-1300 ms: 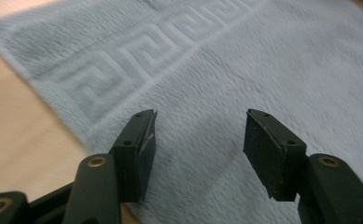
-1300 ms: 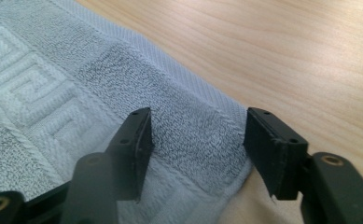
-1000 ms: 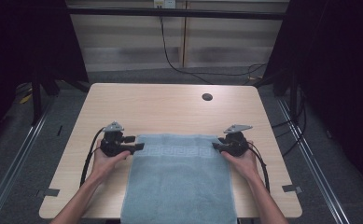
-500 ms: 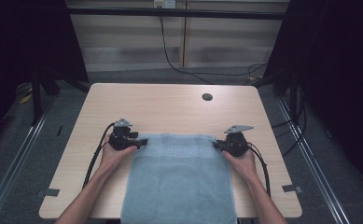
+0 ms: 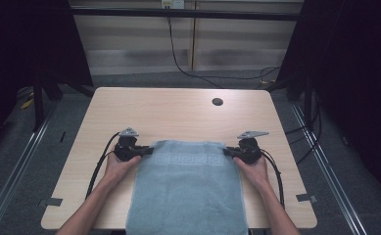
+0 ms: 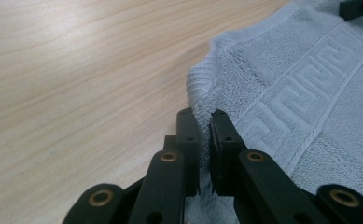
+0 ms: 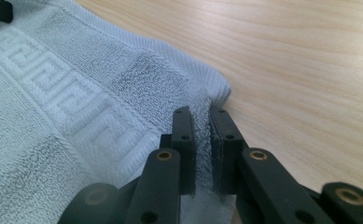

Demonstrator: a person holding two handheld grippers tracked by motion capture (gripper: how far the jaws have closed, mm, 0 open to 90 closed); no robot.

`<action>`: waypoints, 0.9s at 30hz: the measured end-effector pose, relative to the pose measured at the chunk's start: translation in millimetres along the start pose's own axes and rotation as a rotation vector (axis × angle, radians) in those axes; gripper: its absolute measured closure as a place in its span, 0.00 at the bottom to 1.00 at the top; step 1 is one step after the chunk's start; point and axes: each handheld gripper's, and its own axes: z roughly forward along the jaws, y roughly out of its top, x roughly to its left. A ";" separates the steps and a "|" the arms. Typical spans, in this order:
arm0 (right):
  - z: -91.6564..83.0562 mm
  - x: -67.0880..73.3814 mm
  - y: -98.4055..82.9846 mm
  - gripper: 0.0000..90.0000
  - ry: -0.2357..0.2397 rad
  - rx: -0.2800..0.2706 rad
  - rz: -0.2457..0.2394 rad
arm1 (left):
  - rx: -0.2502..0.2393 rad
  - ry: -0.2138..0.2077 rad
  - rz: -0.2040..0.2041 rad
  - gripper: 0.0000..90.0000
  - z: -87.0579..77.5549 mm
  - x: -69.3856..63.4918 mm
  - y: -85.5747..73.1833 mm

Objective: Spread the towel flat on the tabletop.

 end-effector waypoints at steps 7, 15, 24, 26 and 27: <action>-5.7 0.6 5.1 0.94 0.026 -0.027 0.013 | -0.052 -0.021 -0.022 0.94 -13.7 -3.6 1.9; -34.1 9.4 23.3 0.94 0.069 -0.156 0.014 | -0.179 -0.042 -0.002 0.94 -40.4 -20.7 19.3; -43.4 10.9 49.4 0.95 0.082 -0.202 -0.002 | -0.245 -0.045 0.008 0.94 -56.2 -20.7 43.1; -45.2 11.4 56.0 0.95 0.096 -0.227 -0.009 | -0.266 -0.053 0.008 0.94 -60.9 -21.6 45.9; -45.2 11.4 56.0 0.95 0.096 -0.227 -0.009 | -0.266 -0.053 0.008 0.94 -60.9 -21.6 45.9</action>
